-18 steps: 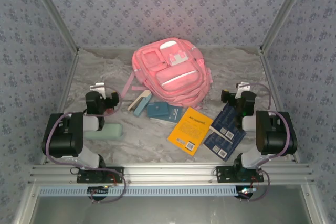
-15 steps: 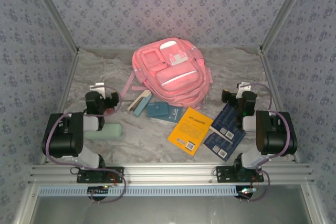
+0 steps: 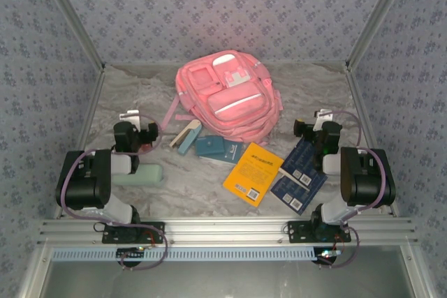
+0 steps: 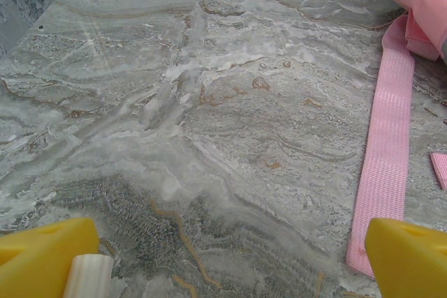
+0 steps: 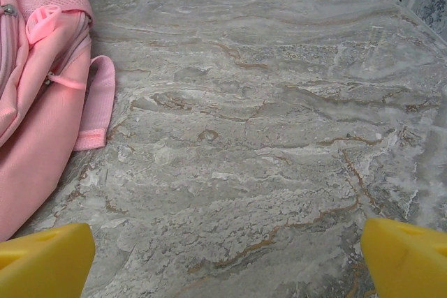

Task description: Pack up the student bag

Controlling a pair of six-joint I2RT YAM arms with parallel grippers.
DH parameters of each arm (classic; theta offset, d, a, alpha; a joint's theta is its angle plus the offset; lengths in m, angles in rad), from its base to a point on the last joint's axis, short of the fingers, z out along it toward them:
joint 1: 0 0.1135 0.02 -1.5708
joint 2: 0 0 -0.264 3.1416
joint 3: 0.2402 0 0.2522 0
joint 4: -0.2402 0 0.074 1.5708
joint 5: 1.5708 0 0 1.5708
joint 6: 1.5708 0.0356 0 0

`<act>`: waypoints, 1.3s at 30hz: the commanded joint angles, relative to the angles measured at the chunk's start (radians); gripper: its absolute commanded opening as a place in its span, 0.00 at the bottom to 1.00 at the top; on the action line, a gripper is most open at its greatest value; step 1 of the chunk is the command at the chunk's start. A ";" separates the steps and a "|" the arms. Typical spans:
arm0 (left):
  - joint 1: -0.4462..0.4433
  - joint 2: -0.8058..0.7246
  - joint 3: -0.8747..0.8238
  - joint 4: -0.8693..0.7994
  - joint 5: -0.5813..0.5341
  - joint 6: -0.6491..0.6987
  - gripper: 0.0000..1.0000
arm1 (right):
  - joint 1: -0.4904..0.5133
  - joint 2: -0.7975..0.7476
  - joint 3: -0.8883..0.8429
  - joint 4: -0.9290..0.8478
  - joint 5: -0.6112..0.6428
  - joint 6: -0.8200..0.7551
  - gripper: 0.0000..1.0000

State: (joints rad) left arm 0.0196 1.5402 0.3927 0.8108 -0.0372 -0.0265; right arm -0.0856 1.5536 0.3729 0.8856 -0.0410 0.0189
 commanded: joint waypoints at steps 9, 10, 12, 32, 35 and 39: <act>0.012 -0.109 0.074 -0.163 0.017 -0.006 0.98 | 0.009 -0.046 -0.036 0.034 -0.016 0.038 1.00; 0.009 -0.149 0.086 -0.215 0.034 0.003 0.98 | 0.012 -0.100 -0.053 0.014 0.016 0.042 1.00; -0.007 -0.242 0.111 -0.306 0.039 0.030 0.98 | 0.019 -0.256 -0.068 -0.078 0.109 0.039 1.00; -0.658 -0.456 0.759 -1.299 -0.241 -0.045 0.98 | 0.434 -0.769 0.587 -1.284 0.223 0.350 1.00; -0.637 -0.342 0.858 -1.384 -0.286 -0.138 0.98 | 0.341 -0.720 0.637 -1.311 -0.013 0.463 1.00; -0.566 -0.164 0.967 -1.403 -0.086 -0.313 0.98 | 0.301 -0.503 0.866 -1.623 -0.165 0.475 1.00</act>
State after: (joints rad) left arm -0.6060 1.2057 1.2423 -0.4240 -0.2489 -0.1204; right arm 0.2371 0.8444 1.0550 -0.3405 0.0189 0.4118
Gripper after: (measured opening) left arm 0.979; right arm 0.999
